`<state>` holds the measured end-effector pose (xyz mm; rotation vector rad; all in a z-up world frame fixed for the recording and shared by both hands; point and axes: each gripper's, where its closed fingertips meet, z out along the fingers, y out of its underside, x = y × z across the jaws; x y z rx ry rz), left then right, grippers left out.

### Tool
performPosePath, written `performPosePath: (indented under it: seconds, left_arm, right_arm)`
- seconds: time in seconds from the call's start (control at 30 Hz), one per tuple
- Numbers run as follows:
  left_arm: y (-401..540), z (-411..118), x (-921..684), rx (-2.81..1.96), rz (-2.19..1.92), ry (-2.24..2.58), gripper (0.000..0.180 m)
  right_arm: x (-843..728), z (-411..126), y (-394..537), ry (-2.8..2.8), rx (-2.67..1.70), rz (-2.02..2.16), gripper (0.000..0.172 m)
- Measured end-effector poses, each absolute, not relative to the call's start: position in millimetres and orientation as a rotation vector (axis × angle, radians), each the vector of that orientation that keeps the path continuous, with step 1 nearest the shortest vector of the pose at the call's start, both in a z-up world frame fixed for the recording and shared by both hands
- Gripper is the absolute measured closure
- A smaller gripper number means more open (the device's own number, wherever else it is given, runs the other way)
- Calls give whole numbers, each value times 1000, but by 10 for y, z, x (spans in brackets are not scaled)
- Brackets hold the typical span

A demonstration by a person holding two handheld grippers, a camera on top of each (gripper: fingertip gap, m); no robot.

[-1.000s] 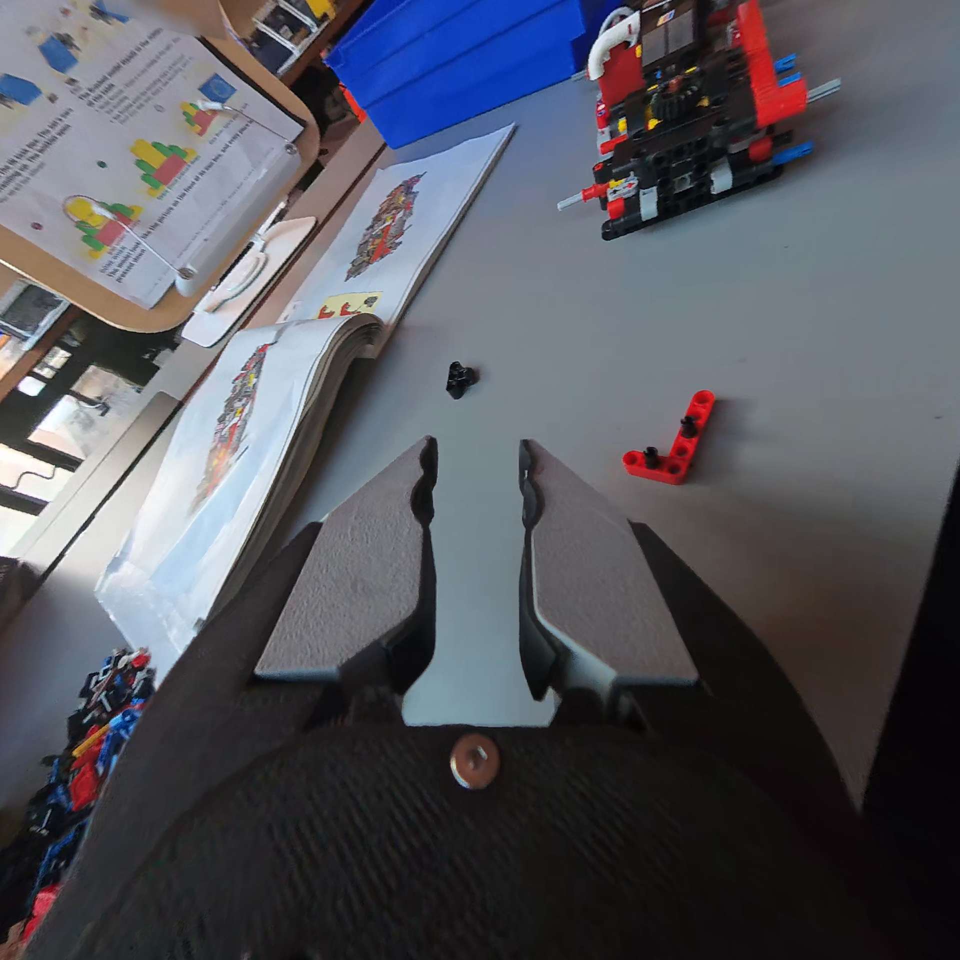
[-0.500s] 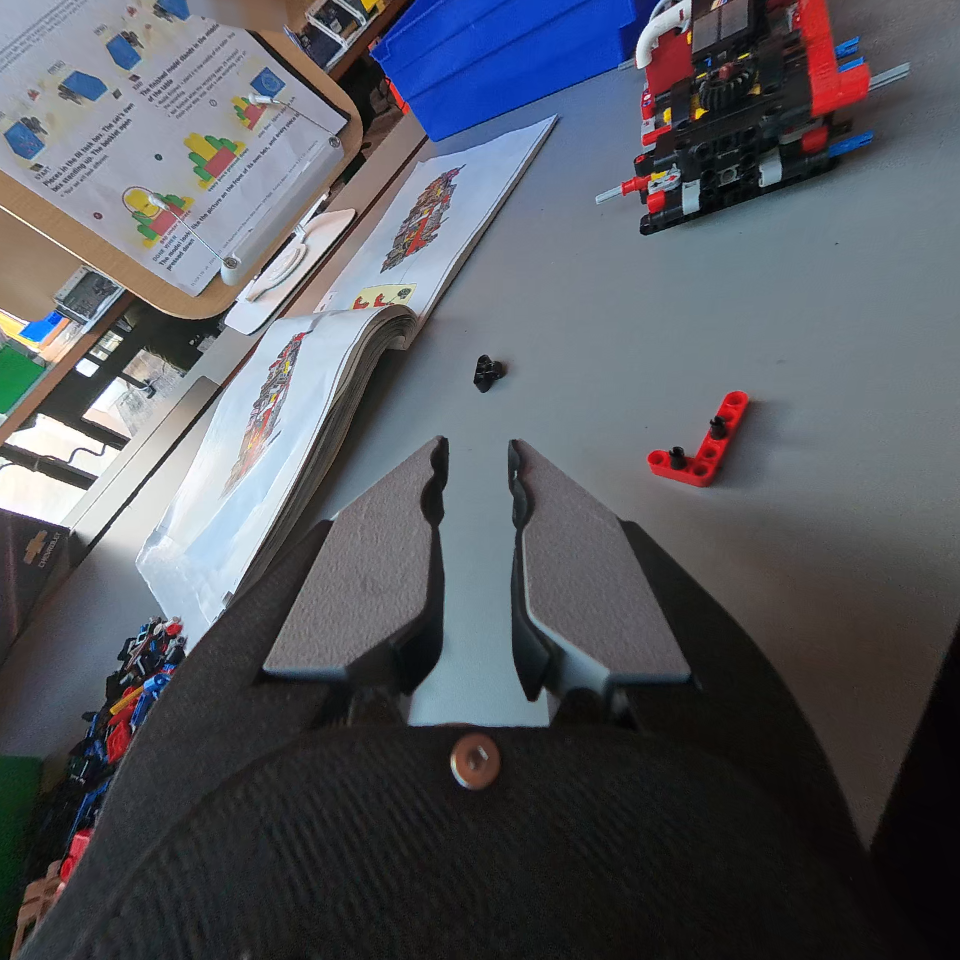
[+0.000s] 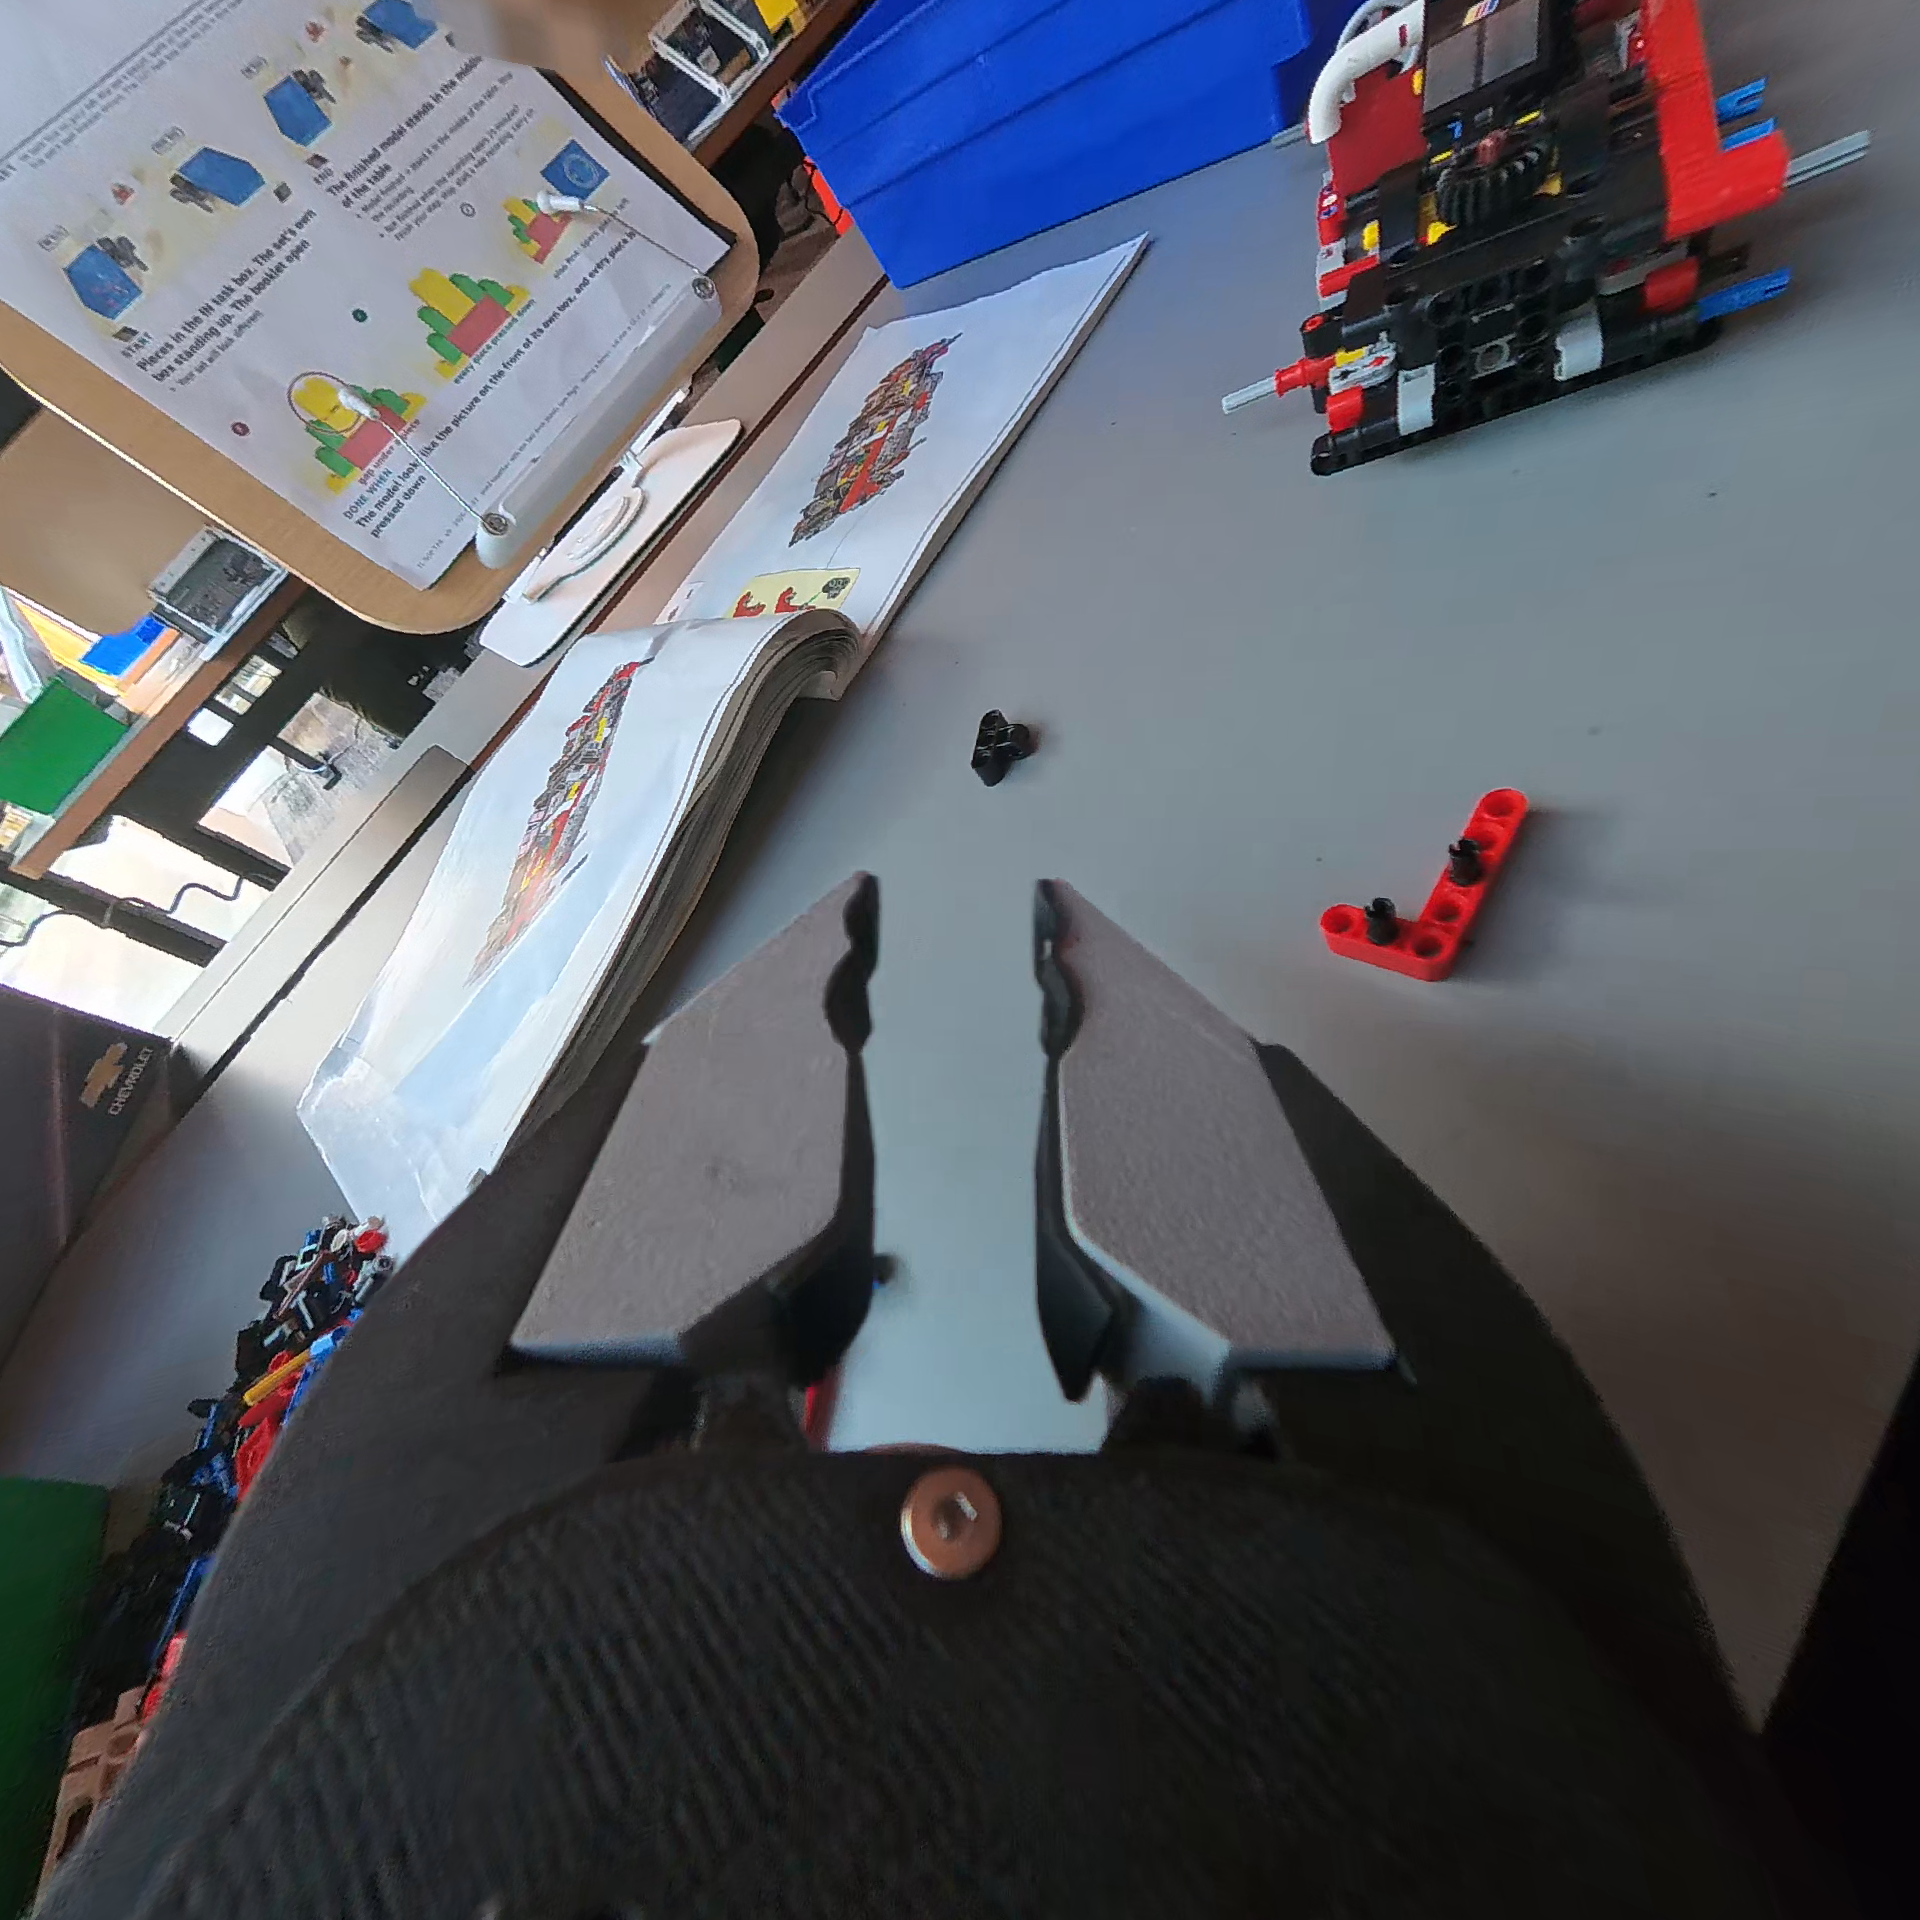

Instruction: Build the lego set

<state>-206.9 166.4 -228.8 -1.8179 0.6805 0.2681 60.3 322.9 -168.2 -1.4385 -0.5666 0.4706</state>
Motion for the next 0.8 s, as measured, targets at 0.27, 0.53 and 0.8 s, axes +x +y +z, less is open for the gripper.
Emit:
performPosePath:
  seconds: [0.27, 0.53, 0.8]
  left_arm:
    - [1669, -2270, -2099, -1816, 276, 660, 143]
    - [1667, -2276, -2095, -1813, 287, 671, 142]
    - [1671, -2302, -2087, -1821, 297, 686, 143]
  right_arm:
    - [589, -1615, 3111, -598, -1376, 577, 143]
    - [456, -1715, 3049, -713, -1412, 572, 172]
    - [416, -1714, 3009, -743, -1397, 615, 172]
